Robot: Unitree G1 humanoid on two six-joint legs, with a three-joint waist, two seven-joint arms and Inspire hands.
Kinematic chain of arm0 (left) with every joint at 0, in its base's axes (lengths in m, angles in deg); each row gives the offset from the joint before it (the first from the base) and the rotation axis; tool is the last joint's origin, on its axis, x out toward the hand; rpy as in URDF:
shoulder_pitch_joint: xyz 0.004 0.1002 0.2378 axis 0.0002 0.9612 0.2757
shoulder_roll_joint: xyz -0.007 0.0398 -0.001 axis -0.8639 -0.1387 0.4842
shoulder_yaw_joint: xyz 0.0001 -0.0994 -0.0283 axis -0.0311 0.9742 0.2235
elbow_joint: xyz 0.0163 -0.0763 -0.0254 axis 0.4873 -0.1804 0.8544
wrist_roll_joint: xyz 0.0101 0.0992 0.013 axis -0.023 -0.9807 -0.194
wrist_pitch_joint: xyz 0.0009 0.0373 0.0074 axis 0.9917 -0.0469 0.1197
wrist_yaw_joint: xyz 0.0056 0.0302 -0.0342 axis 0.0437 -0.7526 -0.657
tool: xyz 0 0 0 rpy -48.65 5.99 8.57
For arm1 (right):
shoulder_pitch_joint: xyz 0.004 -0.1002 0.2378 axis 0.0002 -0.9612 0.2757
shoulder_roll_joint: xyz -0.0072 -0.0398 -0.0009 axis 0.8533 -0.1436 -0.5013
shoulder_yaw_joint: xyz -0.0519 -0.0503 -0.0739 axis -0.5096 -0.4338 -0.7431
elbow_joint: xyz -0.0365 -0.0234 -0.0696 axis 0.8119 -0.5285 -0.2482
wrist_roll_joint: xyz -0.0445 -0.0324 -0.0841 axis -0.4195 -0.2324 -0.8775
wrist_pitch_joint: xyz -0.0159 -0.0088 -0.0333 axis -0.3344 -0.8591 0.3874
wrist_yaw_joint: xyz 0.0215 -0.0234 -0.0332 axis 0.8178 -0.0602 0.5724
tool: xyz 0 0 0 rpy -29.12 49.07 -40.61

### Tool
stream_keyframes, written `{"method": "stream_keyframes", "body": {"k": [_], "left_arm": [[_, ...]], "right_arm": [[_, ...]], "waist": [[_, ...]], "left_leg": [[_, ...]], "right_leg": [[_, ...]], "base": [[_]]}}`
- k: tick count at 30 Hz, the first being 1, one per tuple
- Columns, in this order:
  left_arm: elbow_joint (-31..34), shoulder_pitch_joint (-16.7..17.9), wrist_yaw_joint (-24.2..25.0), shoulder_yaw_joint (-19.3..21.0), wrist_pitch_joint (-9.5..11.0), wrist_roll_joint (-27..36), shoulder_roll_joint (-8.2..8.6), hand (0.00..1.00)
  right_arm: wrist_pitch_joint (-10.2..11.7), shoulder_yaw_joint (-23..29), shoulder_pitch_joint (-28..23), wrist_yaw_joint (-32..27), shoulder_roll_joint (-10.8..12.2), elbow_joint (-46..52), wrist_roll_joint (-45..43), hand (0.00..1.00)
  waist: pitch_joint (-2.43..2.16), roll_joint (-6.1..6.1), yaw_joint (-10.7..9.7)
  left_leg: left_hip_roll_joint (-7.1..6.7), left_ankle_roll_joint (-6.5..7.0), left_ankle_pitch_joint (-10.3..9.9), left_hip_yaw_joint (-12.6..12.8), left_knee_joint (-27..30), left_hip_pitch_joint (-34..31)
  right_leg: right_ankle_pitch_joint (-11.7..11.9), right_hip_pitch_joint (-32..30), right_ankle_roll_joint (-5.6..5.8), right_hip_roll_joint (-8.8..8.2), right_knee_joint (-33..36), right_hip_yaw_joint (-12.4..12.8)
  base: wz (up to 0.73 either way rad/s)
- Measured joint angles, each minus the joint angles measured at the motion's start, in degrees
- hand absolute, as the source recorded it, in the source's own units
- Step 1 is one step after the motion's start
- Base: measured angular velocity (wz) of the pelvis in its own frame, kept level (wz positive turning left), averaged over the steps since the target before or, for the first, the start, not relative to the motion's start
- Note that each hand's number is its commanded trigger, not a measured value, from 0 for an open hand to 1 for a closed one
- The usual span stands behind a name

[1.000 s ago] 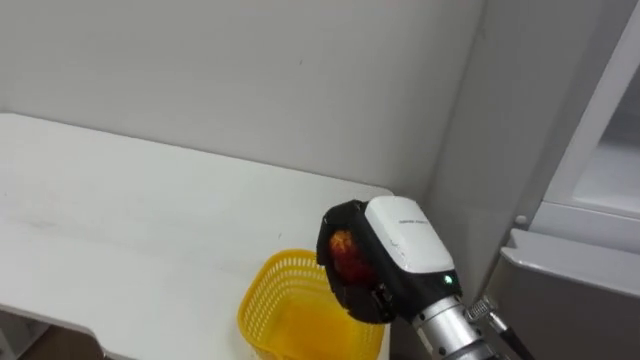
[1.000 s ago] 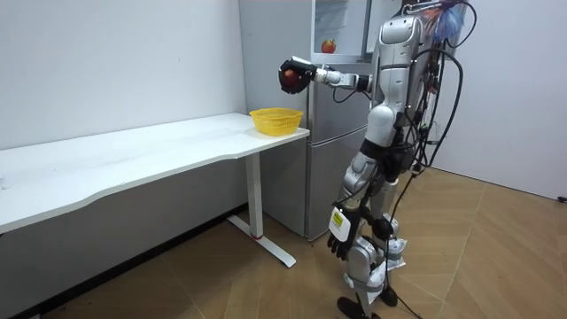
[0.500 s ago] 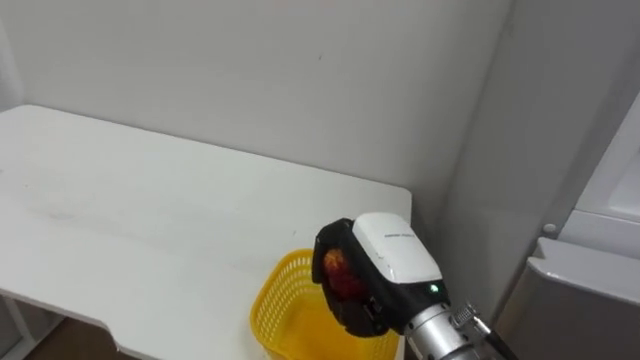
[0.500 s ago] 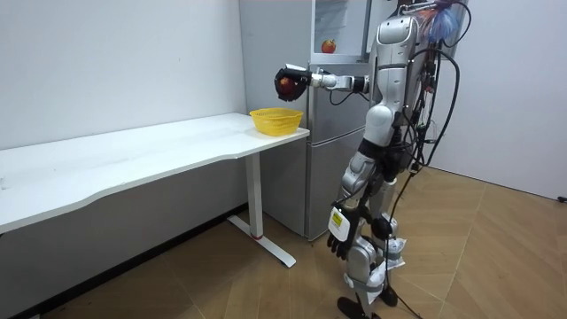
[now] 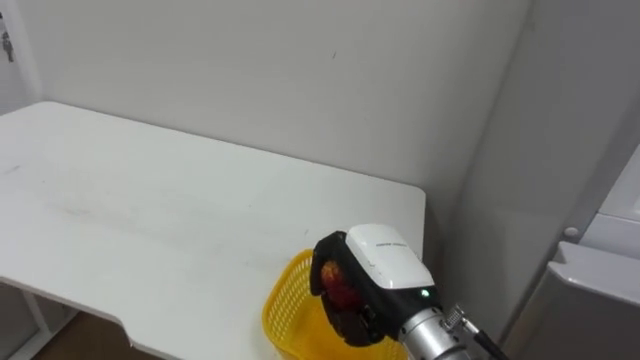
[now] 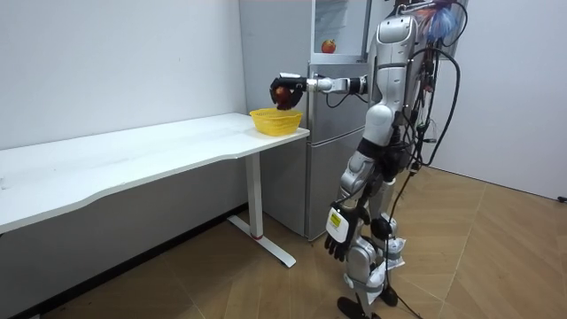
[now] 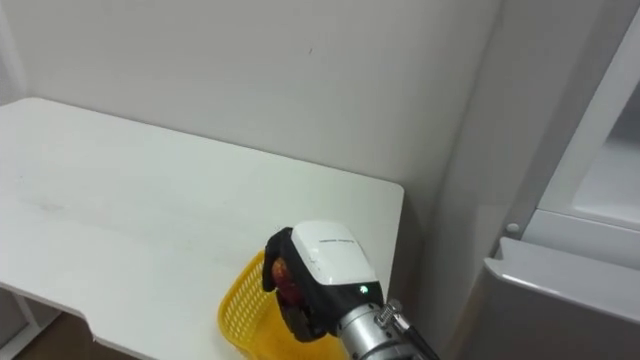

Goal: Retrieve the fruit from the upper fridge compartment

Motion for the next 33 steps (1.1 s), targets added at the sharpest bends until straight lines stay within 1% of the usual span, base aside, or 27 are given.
{"method": "stream_keyframes", "body": {"k": [2, 7, 15, 25, 33], "left_arm": [[0.0, 0.0, -0.7, 0.0, 0.0, 0.1, 0.00, 0.00], [0.0, 0.0, -1.6, 0.0, 0.0, 0.0, 0.02, 0.00], [-0.1, -0.2, -2.1, 0.1, -0.1, 0.0, 0.15, 0.00], [0.9, -0.2, -2.0, 0.1, -0.5, 0.0, 0.21, 0.00], [0.9, -0.3, -2.0, 0.1, -1.0, -0.2, 0.27, 0.00]], "right_arm": [[-0.4, -0.5, 0.0, 0.0, 0.0, -1.1, 0.7, 0.00], [-0.3, -1.5, 0.0, 0.0, 0.0, -1.8, 0.9, 0.00], [-0.4, -1.5, 0.0, 0.0, -0.1, -1.9, 1.0, 0.00], [-0.4, -1.5, 0.0, 0.0, -0.1, -2.0, 1.0, 0.00], [-0.4, -1.5, 0.0, 0.0, -0.1, -2.8, 1.2, 0.00]], "waist": [[0.00, 0.01, 0.1], [0.00, 0.01, 0.1], [-0.03, -0.04, 1.3], [-0.18, -0.33, 1.1], [0.07, -0.62, 1.1]], "left_leg": [[0.00, 0.01, 0.0, 0.0, 0.0, 0.0], [0.00, -0.03, 0.0, 0.0, 0.1, 0.0], [0.00, -0.03, 0.0, 0.0, -0.2, 0.0], [-0.01, -0.02, 0.0, 0.0, -0.2, 0.0], [-0.03, -0.02, 0.0, -0.2, -0.2, 0.0]], "right_leg": [[0.0, 0.0, 0.01, -0.02, 0.0, 0.0], [0.0, 0.0, 0.04, -0.02, 0.0, 0.0], [0.0, 0.1, 0.04, -0.05, 0.1, -0.1], [0.0, 0.1, 0.04, -0.06, 0.1, -0.1], [0.0, 0.1, 0.04, -0.06, 0.0, -0.3]], "base": [[0.00], [0.00], [0.00], [0.00], [0.00]]}}
